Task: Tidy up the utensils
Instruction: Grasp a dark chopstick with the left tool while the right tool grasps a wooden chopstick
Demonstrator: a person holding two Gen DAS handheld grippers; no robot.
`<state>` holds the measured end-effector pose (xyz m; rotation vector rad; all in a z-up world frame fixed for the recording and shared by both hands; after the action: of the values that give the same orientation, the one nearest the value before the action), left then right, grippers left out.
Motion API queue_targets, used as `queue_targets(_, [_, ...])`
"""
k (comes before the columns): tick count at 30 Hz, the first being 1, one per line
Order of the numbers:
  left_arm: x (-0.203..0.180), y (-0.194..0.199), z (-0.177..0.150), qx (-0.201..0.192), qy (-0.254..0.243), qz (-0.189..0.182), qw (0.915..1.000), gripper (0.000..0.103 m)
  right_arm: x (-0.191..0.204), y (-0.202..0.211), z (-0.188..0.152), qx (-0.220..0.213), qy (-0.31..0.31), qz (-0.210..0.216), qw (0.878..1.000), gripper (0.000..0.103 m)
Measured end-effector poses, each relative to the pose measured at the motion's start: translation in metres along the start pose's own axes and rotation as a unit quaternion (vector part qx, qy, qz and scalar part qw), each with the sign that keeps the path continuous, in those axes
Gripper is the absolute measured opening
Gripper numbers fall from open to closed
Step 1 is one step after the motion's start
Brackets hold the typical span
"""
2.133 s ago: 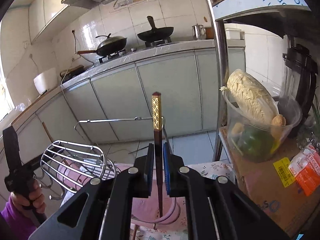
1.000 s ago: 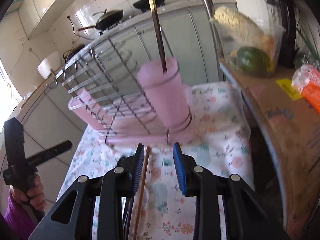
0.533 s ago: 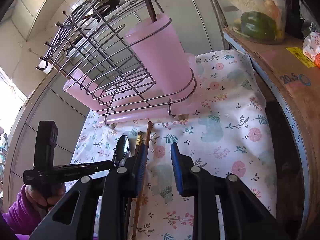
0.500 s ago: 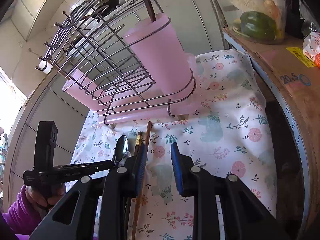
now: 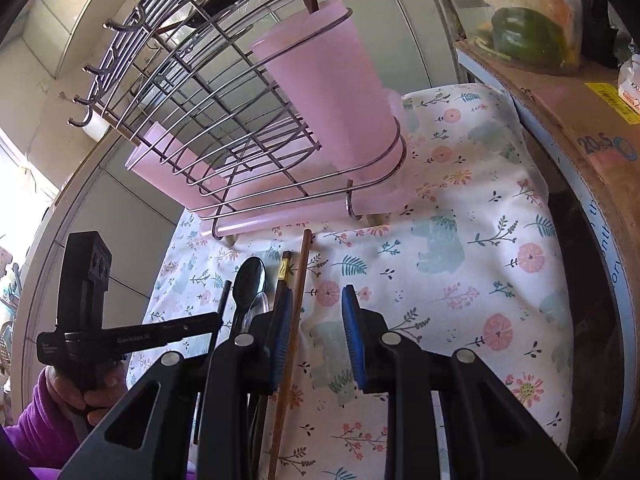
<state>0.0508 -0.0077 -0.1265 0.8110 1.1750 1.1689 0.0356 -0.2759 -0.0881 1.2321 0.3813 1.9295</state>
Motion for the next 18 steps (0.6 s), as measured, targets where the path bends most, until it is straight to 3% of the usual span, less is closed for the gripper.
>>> queue_targets(7, [0.029,0.001,0.004,-0.003,0.023,0.041,0.9989,0.005,0.001,-0.019,0.005,0.038,-0.012,0.014,0.999,0.025])
queue_targets(18, [0.015,-0.006,0.028,0.056,-0.058,0.085,0.9931,0.007,0.010,-0.080,0.026,0.141,-0.002,-0.036,0.989,0.025])
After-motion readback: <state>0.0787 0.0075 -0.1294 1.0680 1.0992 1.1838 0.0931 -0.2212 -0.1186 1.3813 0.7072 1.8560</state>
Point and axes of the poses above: each gripper's, at about its wrist camera, not at the fingertips, and y roughly against the way its jaws point, x to its left, z to its top, the point moved 1 cm from there along -y, roughly the way its jaws point, and after that the axes turned 10 degrees about z, right-handed, at the moved point
